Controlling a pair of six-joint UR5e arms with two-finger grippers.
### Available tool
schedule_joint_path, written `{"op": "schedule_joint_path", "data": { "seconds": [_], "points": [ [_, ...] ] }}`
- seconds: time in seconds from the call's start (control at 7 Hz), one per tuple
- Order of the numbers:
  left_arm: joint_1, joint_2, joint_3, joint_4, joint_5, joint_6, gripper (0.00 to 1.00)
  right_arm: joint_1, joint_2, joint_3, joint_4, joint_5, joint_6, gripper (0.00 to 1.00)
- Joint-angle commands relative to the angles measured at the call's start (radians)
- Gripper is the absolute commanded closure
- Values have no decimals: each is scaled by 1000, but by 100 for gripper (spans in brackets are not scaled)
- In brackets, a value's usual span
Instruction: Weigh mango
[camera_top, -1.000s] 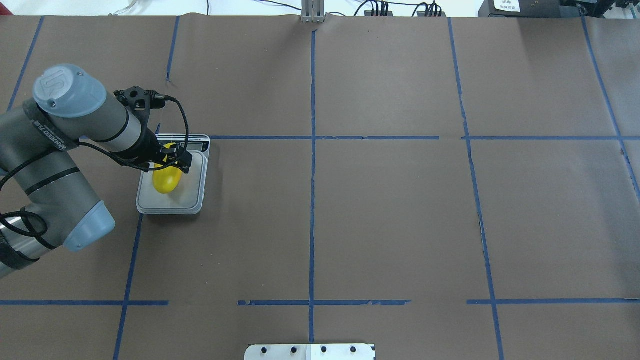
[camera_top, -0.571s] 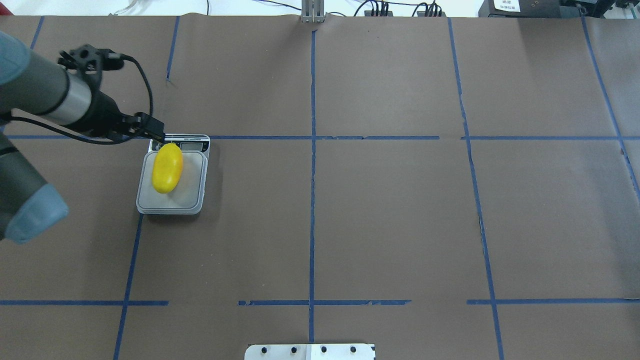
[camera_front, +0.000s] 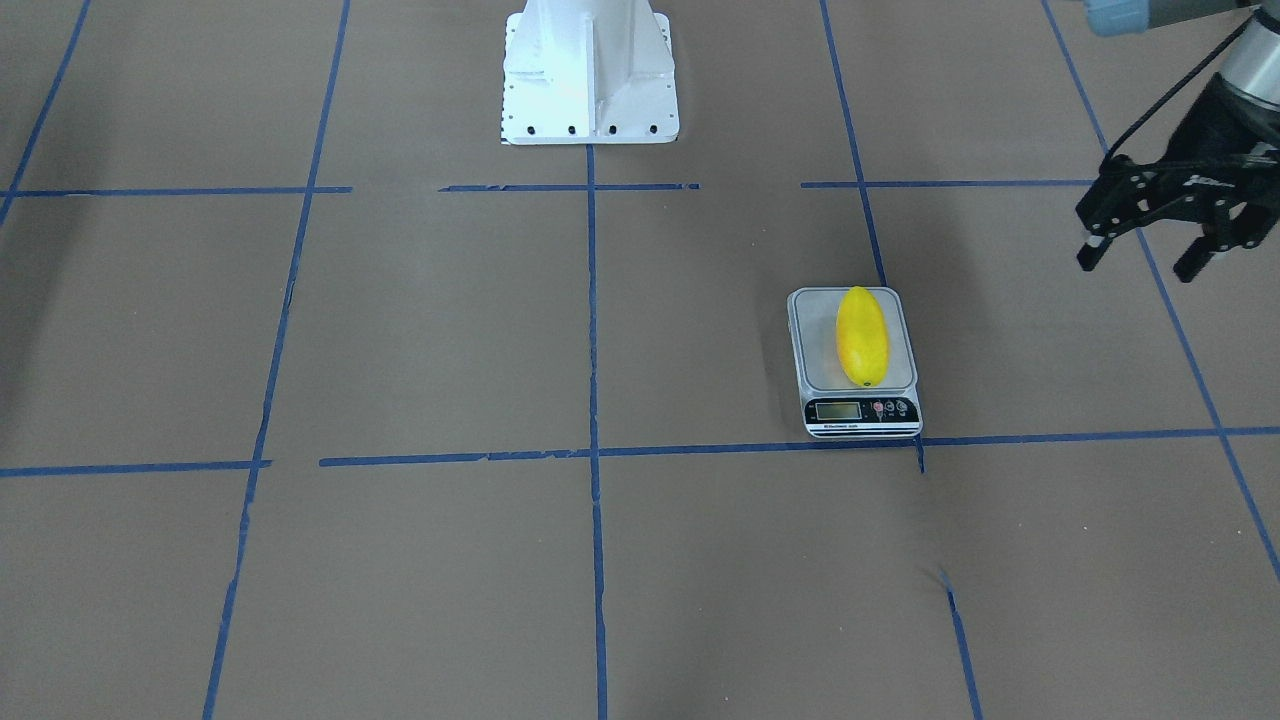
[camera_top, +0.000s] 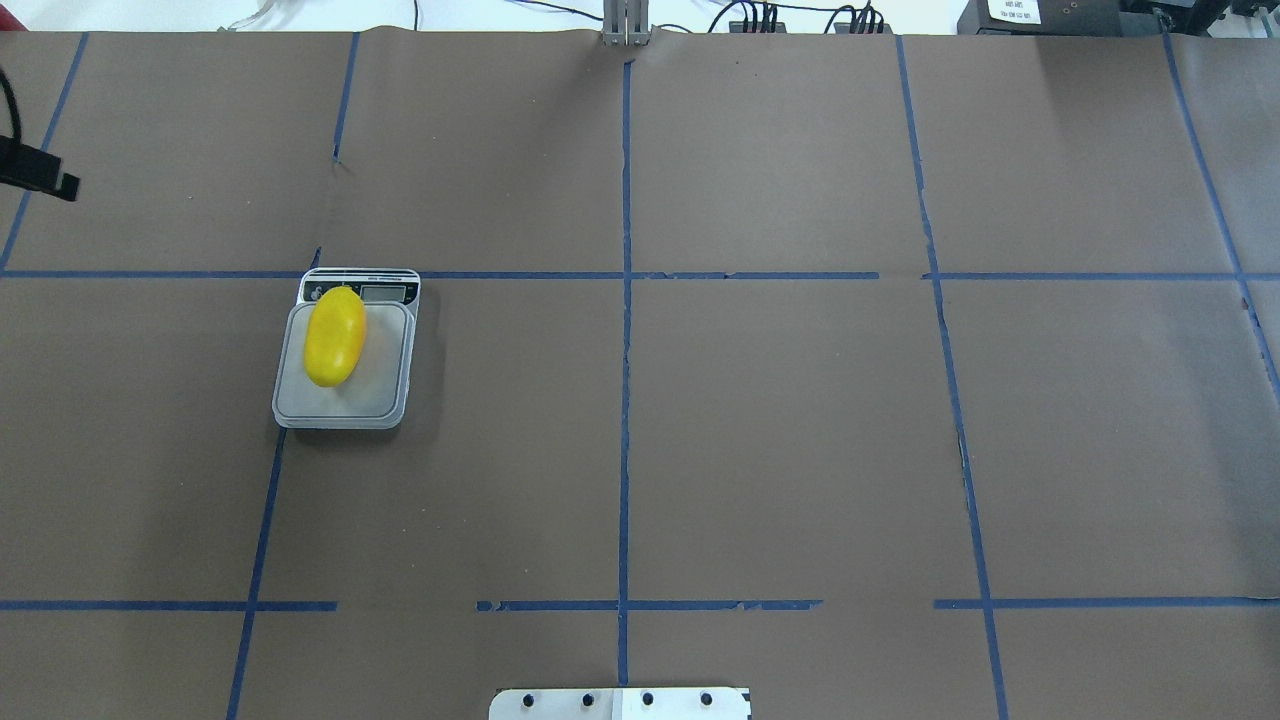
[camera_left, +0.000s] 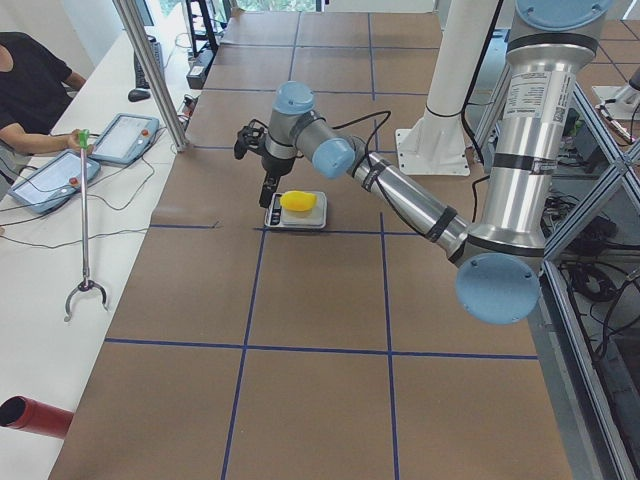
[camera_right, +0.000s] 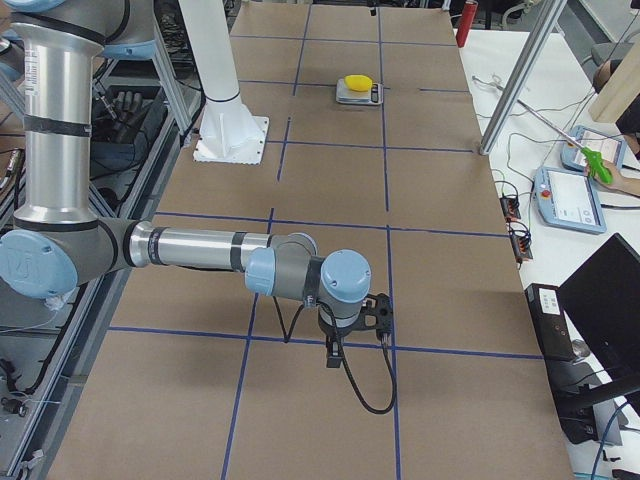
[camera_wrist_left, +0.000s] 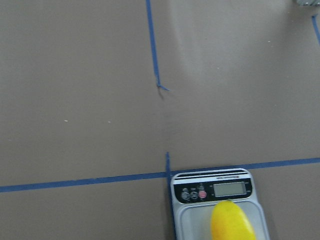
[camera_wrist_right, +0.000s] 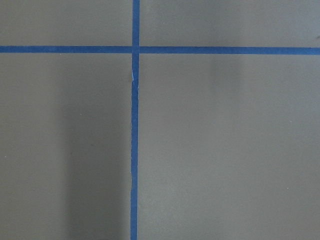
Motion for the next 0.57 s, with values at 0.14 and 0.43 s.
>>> {"op": "schedule_joint_path", "data": {
  "seconds": [0.14, 0.43],
  "points": [
    [-287, 108, 303, 18, -132, 585, 0, 0, 0, 0, 0, 0, 0, 0],
    [-353, 130, 375, 26, -124, 643, 0, 0, 0, -1, 0, 0, -1, 0]
  ]
}}
